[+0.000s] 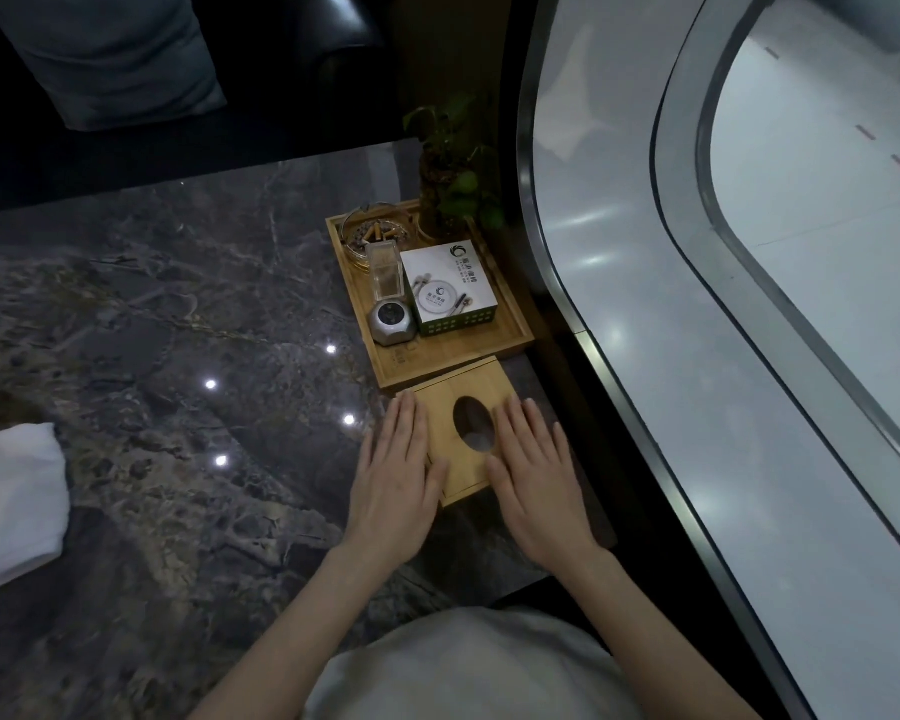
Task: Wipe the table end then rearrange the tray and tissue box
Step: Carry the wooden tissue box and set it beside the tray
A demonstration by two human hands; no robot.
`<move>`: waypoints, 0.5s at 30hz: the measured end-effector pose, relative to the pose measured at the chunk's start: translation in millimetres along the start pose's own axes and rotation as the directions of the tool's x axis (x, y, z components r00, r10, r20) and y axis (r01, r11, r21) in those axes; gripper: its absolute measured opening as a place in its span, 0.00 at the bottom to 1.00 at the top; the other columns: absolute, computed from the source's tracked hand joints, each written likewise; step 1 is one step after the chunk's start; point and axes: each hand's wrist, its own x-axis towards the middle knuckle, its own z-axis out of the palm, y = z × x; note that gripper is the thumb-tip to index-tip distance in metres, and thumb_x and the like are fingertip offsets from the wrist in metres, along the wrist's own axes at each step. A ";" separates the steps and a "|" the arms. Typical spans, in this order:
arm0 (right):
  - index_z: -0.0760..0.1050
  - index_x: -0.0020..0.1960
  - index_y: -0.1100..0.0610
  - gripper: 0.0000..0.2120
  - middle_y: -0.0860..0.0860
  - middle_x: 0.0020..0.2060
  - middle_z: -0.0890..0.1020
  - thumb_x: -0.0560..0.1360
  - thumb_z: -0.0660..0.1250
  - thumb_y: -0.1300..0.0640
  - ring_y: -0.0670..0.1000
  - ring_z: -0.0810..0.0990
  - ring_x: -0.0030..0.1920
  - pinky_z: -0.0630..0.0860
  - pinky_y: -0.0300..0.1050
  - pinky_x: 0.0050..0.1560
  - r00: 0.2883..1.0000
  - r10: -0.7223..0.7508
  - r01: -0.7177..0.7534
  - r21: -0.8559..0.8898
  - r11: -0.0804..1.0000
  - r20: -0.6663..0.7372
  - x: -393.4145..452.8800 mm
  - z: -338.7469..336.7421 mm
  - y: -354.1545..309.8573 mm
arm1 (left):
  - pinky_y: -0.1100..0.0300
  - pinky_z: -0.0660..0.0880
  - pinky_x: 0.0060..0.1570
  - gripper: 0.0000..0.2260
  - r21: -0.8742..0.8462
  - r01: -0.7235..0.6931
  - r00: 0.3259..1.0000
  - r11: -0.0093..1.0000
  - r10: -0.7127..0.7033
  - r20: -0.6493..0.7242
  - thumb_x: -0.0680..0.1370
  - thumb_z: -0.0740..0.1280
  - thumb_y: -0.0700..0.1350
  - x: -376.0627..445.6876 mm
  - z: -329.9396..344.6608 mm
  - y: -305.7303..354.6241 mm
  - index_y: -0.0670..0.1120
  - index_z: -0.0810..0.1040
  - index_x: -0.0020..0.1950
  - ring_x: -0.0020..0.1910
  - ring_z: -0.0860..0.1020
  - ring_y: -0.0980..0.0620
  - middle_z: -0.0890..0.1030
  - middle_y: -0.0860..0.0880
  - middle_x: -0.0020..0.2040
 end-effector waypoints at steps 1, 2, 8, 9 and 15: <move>0.39 0.73 0.48 0.25 0.43 0.73 0.41 0.79 0.42 0.45 0.40 0.34 0.72 0.33 0.45 0.73 1.000 0.001 -0.001 -0.024 1.000 -0.001 -2.0 1.9 0.2 | 0.57 0.37 0.70 0.26 0.006 -0.011 1.000 1.000 0.011 0.004 0.76 0.38 0.58 0.3 1.6 -1.7 0.49 0.35 0.70 0.71 0.35 0.57 0.37 0.52 0.73; 0.38 0.72 0.48 0.25 0.43 0.73 0.41 0.79 0.41 0.45 0.41 0.33 0.72 0.32 0.45 0.72 1.000 -0.001 0.001 -0.050 0.999 -0.002 -3.4 2.7 -0.3 | 0.57 0.37 0.70 0.26 0.012 -0.024 1.000 1.000 0.024 0.002 0.76 0.38 0.57 0.4 2.3 -3.3 0.49 0.36 0.70 0.72 0.36 0.56 0.37 0.52 0.73; 0.56 0.72 0.63 0.24 0.58 0.72 0.62 0.80 0.47 0.52 0.54 0.55 0.73 0.50 0.50 0.74 0.994 0.013 -0.037 -0.230 0.972 -0.106 -2.0 9.1 -10.3 | 0.58 0.38 0.71 0.26 0.010 -0.067 0.998 0.998 0.067 0.005 0.77 0.38 0.56 4.5 1.6 -6.0 0.49 0.37 0.71 0.72 0.37 0.57 0.38 0.52 0.73; 0.59 0.71 0.64 0.23 0.59 0.70 0.66 0.78 0.51 0.55 0.55 0.58 0.72 0.57 0.52 0.73 0.993 -0.004 -0.027 -0.256 0.966 -0.120 -0.7 11.7 -11.7 | 0.58 0.38 0.71 0.25 0.008 -0.074 0.997 0.997 0.074 0.007 0.77 0.40 0.57 6.4 0.9 -5.9 0.48 0.37 0.71 0.72 0.38 0.57 0.38 0.52 0.73; 0.64 0.68 0.66 0.26 0.62 0.68 0.70 0.73 0.67 0.62 0.58 0.66 0.70 0.62 0.58 0.67 0.990 -0.048 0.014 -0.247 0.969 -0.131 6.6 13.2 -12.4 | 0.59 0.38 0.71 0.26 0.067 -0.122 0.992 0.990 0.123 -0.010 0.77 0.39 0.56 21.8 1.0 -9.5 0.48 0.39 0.72 0.73 0.40 0.58 0.40 0.53 0.74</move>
